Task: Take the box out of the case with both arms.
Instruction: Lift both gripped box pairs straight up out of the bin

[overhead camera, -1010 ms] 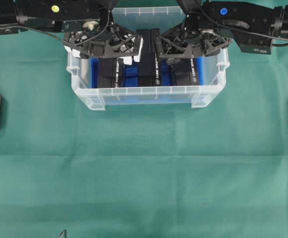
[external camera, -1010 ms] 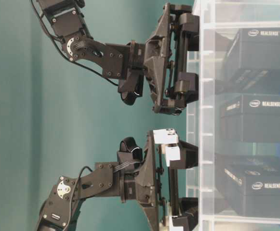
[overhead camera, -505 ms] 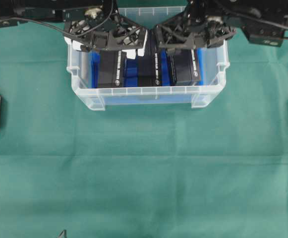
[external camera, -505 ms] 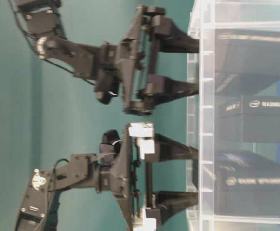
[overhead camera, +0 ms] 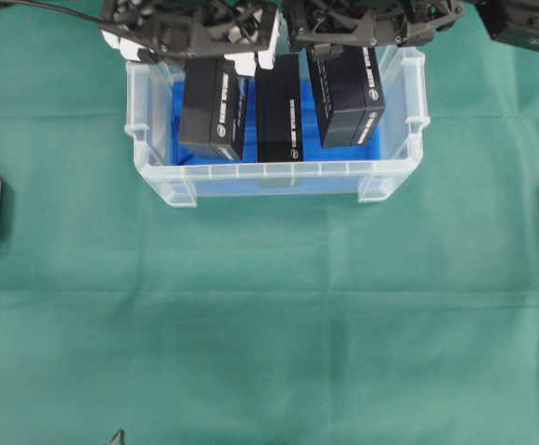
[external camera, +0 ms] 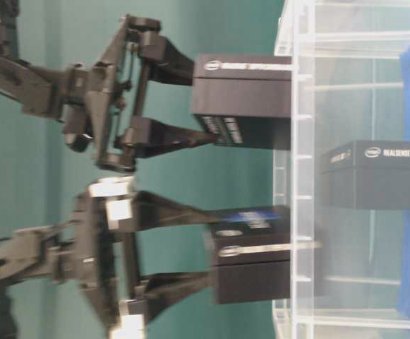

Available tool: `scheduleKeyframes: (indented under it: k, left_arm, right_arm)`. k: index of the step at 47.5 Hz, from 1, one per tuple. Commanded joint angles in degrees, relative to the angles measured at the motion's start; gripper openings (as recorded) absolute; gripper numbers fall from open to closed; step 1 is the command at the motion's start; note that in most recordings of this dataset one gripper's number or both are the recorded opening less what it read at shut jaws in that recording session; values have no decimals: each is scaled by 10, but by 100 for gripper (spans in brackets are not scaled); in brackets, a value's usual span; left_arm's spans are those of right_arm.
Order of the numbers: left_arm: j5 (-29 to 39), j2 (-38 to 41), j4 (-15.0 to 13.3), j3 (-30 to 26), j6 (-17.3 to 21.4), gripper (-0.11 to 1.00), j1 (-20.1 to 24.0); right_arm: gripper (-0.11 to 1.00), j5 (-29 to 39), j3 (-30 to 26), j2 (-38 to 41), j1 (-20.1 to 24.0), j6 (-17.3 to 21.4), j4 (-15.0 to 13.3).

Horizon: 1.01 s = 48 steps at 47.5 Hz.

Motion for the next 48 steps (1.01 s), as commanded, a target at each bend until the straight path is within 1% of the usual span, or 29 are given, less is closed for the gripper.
scheduleKeyframes:
  k: [1, 10, 19, 23, 29, 48]
  left_arm:
    - [29, -27, 0, -43, -2, 64, 0]
    - [102, -28, 0, -98, -1, 64, 0]
    - [129, -25, 0, -151, -1, 64, 0]
    - [137, -22, 0, -167, -1, 64, 0]
    - [150, -18, 0, -178, 0, 64, 0]
    - [154, -18, 0, -180, 4, 64, 1]
  right_arm:
    - [65, 12, -33, -29, -1, -4, -5]
    - [65, 44, -74, -36, 1, -6, -5]
    - [65, 83, -119, -37, 10, -5, -25]
    - [65, 97, -133, -37, 11, -6, -27]
    - [65, 108, -145, -37, 13, -6, -27]
    - [65, 108, -146, -37, 14, -5, -27]
